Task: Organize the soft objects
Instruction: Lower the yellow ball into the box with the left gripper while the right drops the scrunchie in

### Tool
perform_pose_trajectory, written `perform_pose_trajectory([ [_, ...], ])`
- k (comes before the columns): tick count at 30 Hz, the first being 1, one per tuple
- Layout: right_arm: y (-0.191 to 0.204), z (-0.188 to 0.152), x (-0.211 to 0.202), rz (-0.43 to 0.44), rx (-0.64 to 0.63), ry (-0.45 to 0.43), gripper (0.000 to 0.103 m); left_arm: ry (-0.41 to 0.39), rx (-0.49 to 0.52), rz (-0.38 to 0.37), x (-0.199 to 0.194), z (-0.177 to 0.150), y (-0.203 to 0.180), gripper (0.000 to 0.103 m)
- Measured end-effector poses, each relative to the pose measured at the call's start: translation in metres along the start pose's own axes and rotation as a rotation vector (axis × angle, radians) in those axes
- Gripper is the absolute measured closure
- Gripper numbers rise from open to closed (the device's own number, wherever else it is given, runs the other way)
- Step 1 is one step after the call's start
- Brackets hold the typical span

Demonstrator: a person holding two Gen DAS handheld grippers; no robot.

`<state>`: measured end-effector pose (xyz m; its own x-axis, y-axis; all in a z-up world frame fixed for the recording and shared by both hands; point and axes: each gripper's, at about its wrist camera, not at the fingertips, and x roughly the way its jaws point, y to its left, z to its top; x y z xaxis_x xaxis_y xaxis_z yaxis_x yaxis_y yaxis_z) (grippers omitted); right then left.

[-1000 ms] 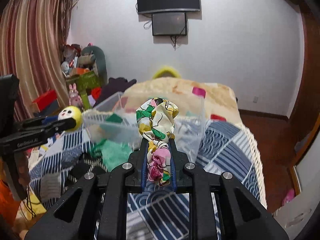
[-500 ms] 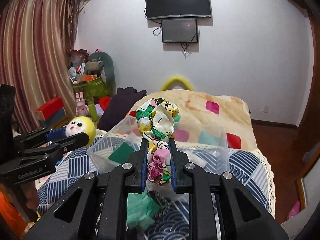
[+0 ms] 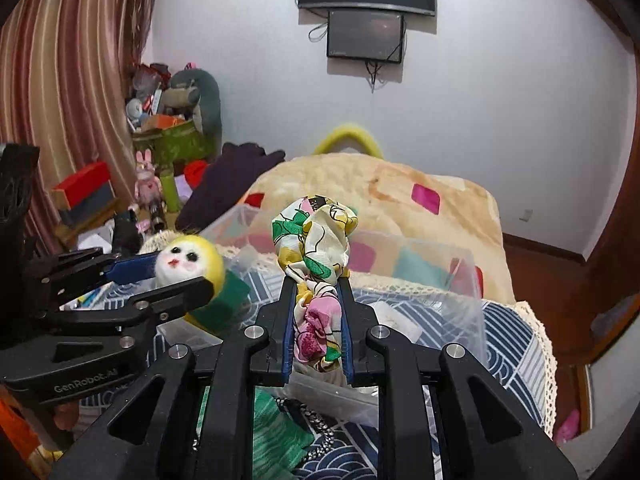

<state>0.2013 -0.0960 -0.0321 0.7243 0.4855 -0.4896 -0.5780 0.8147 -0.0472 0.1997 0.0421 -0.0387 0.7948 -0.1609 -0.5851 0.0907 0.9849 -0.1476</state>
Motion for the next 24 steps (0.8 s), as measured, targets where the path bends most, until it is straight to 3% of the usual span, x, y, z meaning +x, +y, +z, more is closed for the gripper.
perform_pose_trajectory([
  [8, 0.003, -0.004, 0.022, -0.011, -0.017, 0.072, 0.086, 0.047, 0.009, 0.028, 0.017, -0.003, 0.001, 0.059],
  [11, 0.004, -0.004, 0.028, -0.016, -0.015, 0.097, 0.086, 0.048, 0.012, 0.037, 0.019, -0.003, 0.001, 0.053],
  [12, 0.004, -0.005, 0.03, -0.015, -0.012, 0.105, 0.085, 0.048, 0.014, 0.04, 0.019, -0.002, 0.0, 0.047],
  [14, 0.002, -0.005, 0.03, -0.011, 0.001, 0.106, 0.083, 0.047, 0.018, 0.034, 0.018, -0.003, -0.001, 0.043],
  [24, -0.002, -0.006, 0.019, -0.014, 0.014, 0.102, 0.071, 0.035, 0.0, 0.031, 0.009, -0.004, 0.0, 0.039],
])
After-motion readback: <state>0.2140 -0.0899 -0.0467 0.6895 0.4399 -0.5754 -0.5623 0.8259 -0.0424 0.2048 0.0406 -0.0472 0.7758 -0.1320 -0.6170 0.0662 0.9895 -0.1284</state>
